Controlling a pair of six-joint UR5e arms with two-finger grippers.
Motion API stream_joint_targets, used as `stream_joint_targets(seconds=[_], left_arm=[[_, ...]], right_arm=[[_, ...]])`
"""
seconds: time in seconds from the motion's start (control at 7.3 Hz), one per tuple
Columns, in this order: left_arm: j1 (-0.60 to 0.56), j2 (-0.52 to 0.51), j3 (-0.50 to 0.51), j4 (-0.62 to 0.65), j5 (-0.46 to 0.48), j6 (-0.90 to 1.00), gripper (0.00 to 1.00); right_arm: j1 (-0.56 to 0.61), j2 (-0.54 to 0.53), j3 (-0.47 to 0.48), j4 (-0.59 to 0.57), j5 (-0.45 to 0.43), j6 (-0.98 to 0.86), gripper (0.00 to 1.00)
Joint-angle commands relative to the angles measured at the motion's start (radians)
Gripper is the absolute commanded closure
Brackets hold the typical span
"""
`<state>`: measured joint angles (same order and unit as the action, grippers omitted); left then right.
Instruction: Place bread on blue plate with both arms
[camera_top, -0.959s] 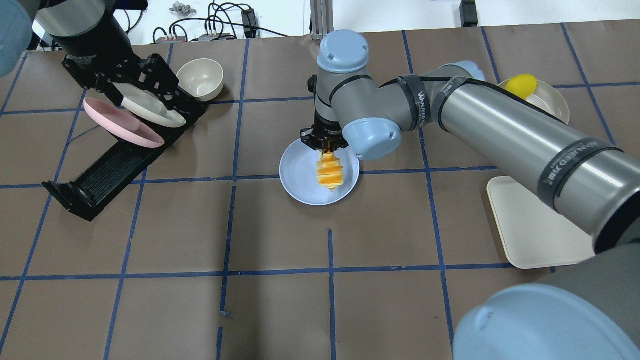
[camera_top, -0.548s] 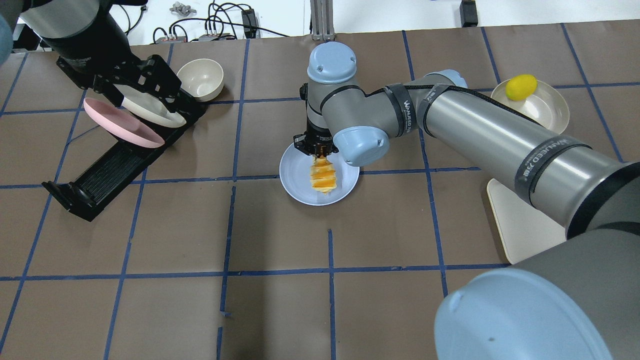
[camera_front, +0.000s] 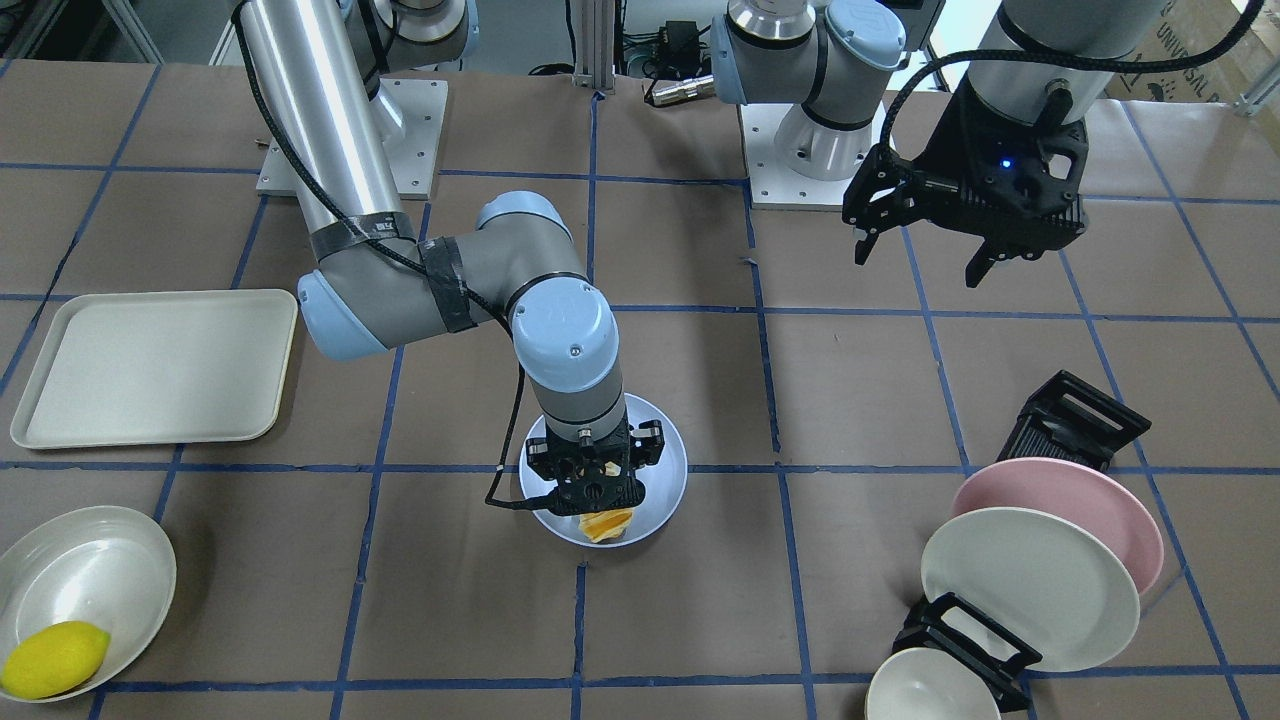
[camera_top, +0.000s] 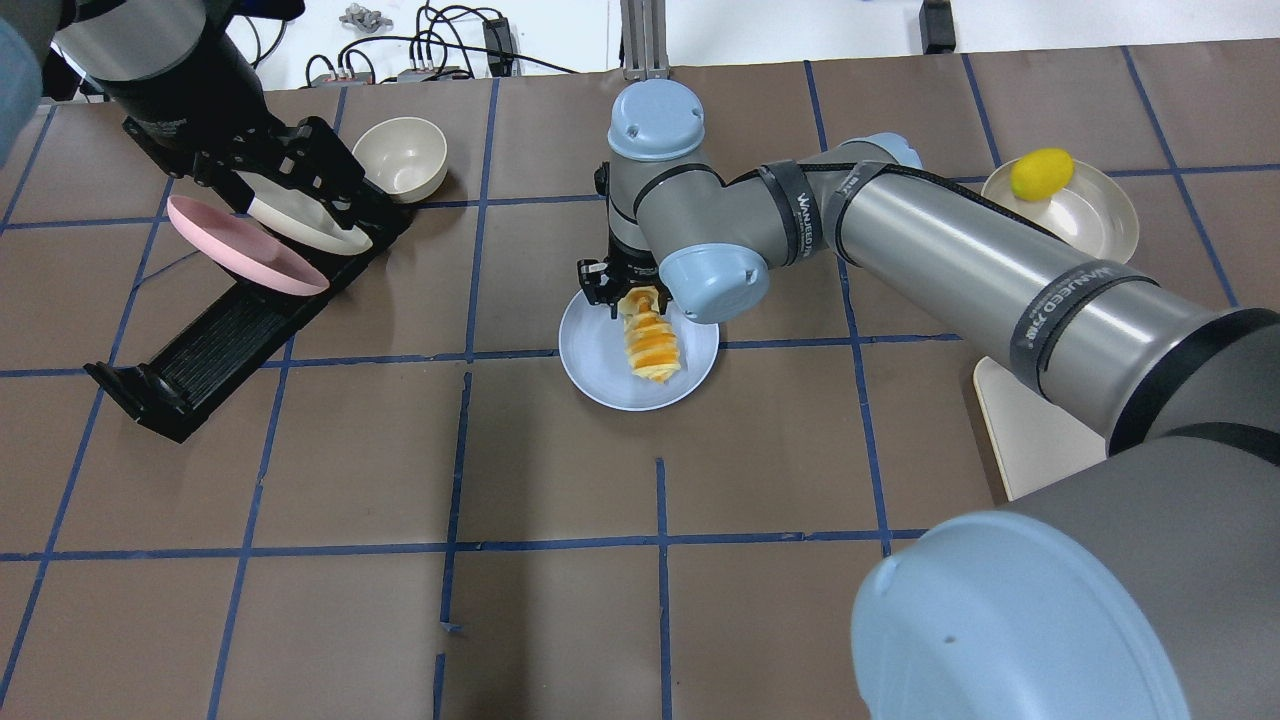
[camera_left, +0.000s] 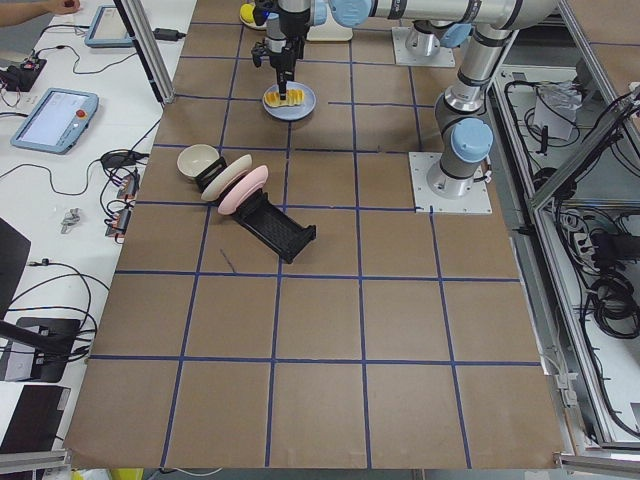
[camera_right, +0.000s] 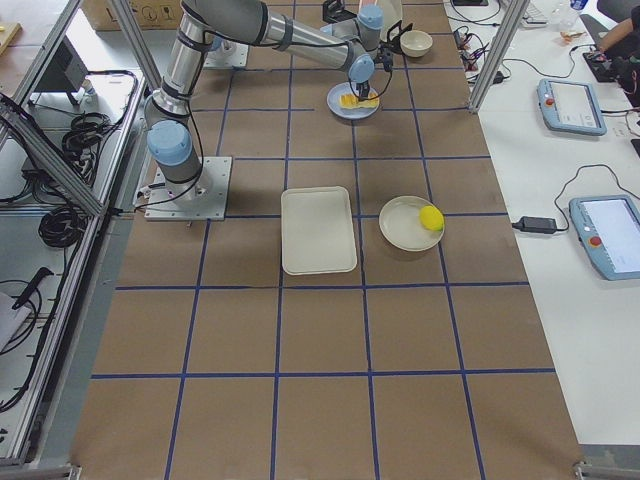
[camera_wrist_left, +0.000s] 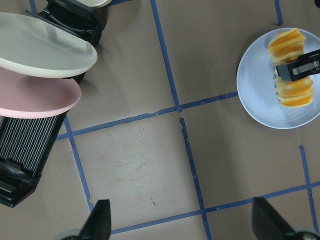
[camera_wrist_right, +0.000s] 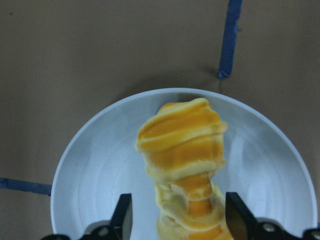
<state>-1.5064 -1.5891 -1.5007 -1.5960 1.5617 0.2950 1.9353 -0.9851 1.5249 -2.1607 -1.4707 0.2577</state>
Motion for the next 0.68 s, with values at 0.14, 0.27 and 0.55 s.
stream_joint_targets(seconds=[0.14, 0.27, 0.55], left_arm=[[0.000, -0.009, 0.010, -0.010, 0.004, -0.091, 0.00], [0.002, -0.011, 0.025, -0.025, 0.006, -0.114, 0.00], [0.005, -0.003, 0.031, -0.073, 0.003, -0.189, 0.00]], right_arm=[[-0.004, -0.086, -0.006, 0.042, -0.008, 0.000, 0.00], [-0.027, -0.165, -0.008, 0.109, -0.025, -0.005, 0.00], [-0.109, -0.332, -0.002, 0.125, -0.251, -0.046, 0.00]])
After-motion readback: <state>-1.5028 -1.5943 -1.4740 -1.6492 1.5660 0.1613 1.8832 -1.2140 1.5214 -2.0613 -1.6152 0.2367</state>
